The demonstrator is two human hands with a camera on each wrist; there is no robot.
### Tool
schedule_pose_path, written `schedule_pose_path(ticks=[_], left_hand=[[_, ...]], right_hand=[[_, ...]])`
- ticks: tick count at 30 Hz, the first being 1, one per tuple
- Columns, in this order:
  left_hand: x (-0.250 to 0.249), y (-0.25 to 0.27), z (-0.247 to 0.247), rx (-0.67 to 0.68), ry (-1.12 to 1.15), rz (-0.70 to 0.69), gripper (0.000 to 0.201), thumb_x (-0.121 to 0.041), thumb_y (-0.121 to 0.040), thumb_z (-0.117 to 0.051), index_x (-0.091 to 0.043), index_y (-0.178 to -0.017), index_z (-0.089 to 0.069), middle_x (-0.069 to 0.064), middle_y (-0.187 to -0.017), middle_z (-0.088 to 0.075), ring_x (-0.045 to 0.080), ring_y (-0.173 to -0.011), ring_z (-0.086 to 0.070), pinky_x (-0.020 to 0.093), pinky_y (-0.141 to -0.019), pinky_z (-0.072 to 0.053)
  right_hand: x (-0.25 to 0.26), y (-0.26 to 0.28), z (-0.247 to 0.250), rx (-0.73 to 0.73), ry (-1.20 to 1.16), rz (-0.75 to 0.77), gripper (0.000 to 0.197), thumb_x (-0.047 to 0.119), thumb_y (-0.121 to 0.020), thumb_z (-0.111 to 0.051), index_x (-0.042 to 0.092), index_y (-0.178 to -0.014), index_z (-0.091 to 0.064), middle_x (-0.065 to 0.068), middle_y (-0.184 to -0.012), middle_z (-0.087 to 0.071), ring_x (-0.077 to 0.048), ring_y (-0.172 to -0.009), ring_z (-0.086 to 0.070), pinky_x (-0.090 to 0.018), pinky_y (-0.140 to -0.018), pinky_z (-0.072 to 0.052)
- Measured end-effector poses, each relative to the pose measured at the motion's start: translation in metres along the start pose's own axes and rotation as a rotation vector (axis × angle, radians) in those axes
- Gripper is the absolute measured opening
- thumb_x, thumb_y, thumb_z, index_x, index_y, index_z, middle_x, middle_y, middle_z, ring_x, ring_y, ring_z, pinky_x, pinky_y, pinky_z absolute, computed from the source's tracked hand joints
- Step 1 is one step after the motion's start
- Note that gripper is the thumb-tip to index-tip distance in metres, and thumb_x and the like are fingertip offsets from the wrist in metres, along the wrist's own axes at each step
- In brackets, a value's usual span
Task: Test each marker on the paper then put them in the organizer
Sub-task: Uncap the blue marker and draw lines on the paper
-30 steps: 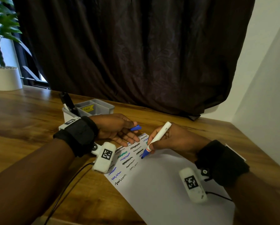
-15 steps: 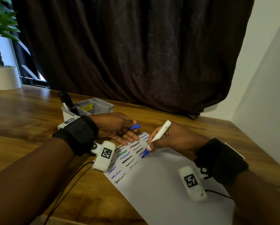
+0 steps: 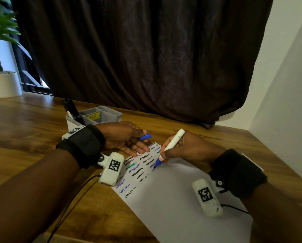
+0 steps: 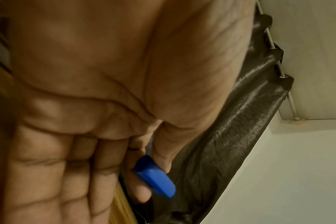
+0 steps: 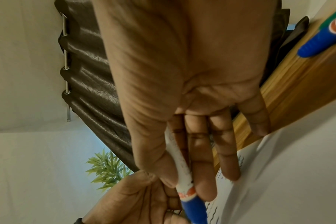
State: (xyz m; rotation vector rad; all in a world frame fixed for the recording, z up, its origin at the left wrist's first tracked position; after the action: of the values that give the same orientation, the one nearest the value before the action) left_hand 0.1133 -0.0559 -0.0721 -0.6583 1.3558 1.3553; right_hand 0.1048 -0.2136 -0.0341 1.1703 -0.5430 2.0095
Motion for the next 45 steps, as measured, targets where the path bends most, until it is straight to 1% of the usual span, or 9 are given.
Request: schedule_pose_path(ticks=[3,5,13,17,24,29,33,40,45], left_hand=[[0.000,0.000,0.000,0.002,0.006,-0.005,0.035,-0.034,-0.103,-0.047,-0.005,-0.114,-0.063,0.018,-0.111,-0.075,0.030,-0.105,-0.068,0.044,-0.093,-0.055],[0.000,0.001,0.000,0.001,0.009,-0.007,0.034,-0.034,-0.103,-0.047,-0.005,-0.115,-0.063,0.018,-0.111,-0.075,0.030,-0.104,-0.068,0.043,-0.091,-0.055],[-0.001,0.003,-0.001,-0.004,-0.001,0.002,0.035,-0.034,-0.103,-0.048,-0.005,-0.116,-0.062,0.018,-0.113,-0.074,0.030,-0.106,-0.069,0.042,-0.091,-0.056],[-0.001,0.003,-0.001,0.003,-0.002,0.001,0.033,-0.034,-0.103,-0.047,-0.006,-0.113,-0.062,0.018,-0.114,-0.074,0.033,-0.111,-0.067,0.044,-0.094,-0.055],[-0.001,0.003,-0.001,-0.001,-0.003,0.001,0.033,-0.034,-0.103,-0.047,-0.006,-0.113,-0.062,0.018,-0.114,-0.074,0.032,-0.111,-0.067,0.043,-0.093,-0.055],[0.000,0.002,-0.001,-0.007,0.000,0.007,0.035,-0.034,-0.103,-0.047,-0.006,-0.116,-0.062,0.017,-0.113,-0.075,0.030,-0.108,-0.068,0.041,-0.089,-0.057],[0.000,0.003,-0.001,-0.002,0.000,0.008,0.034,-0.034,-0.103,-0.047,-0.006,-0.116,-0.062,0.017,-0.113,-0.074,0.030,-0.108,-0.068,0.041,-0.088,-0.057],[0.000,0.002,-0.001,0.000,-0.001,0.006,0.036,-0.035,-0.102,-0.048,-0.006,-0.120,-0.061,0.017,-0.114,-0.074,0.030,-0.108,-0.068,0.042,-0.090,-0.056],[0.000,0.001,0.000,0.000,0.000,-0.001,0.037,-0.035,-0.103,-0.048,-0.005,-0.120,-0.061,0.017,-0.113,-0.074,0.030,-0.107,-0.069,0.042,-0.090,-0.056]], right_hand=[[-0.004,-0.001,0.003,-0.018,0.000,-0.011,0.012,0.000,-0.082,-0.079,-0.005,-0.092,-0.076,-0.021,-0.089,-0.078,-0.032,-0.094,-0.077,-0.041,-0.092,-0.062],[-0.005,-0.001,0.003,-0.018,-0.008,-0.006,0.011,0.000,-0.083,-0.078,-0.005,-0.093,-0.076,-0.022,-0.089,-0.078,-0.035,-0.096,-0.076,-0.041,-0.093,-0.061],[-0.008,-0.008,0.009,-0.009,0.085,0.000,0.014,0.003,-0.084,-0.079,-0.005,-0.095,-0.076,-0.013,-0.087,-0.080,-0.019,-0.087,-0.078,-0.031,-0.082,-0.061],[-0.008,-0.009,0.011,-0.010,0.082,0.025,0.013,0.005,-0.083,-0.079,-0.003,-0.093,-0.076,-0.014,-0.088,-0.080,-0.024,-0.092,-0.078,-0.040,-0.092,-0.061],[-0.011,-0.011,0.013,-0.013,0.099,0.012,0.015,0.007,-0.085,-0.079,-0.003,-0.096,-0.076,-0.013,-0.088,-0.081,-0.024,-0.096,-0.077,-0.042,-0.094,-0.061],[-0.012,-0.010,0.016,-0.018,0.118,0.008,0.014,0.007,-0.085,-0.079,-0.004,-0.093,-0.076,-0.012,-0.090,-0.081,-0.020,-0.098,-0.077,-0.038,-0.092,-0.062],[-0.014,-0.011,0.017,-0.019,0.088,0.001,0.016,0.006,-0.087,-0.077,-0.006,-0.097,-0.075,-0.015,-0.090,-0.080,-0.022,-0.096,-0.078,-0.036,-0.090,-0.062],[-0.021,-0.014,0.022,-0.038,0.082,-0.022,0.017,0.008,-0.086,-0.078,-0.005,-0.097,-0.075,-0.014,-0.090,-0.080,-0.025,-0.097,-0.077,-0.046,-0.095,-0.060],[-0.022,-0.014,0.025,-0.049,0.085,-0.041,0.018,0.009,-0.086,-0.078,-0.004,-0.097,-0.075,-0.010,-0.088,-0.081,-0.023,-0.095,-0.077,-0.040,-0.088,-0.061]])
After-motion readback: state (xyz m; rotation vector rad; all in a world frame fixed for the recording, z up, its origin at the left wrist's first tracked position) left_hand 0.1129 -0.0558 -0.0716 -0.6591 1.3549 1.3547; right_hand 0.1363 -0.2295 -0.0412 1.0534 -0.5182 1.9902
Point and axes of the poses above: each hand's wrist, its own y-axis away from the middle knuckle, its own z-axis out of the back of the hand, x = y × z, the point moved 10 cm from there along -y, towards the middle knuckle
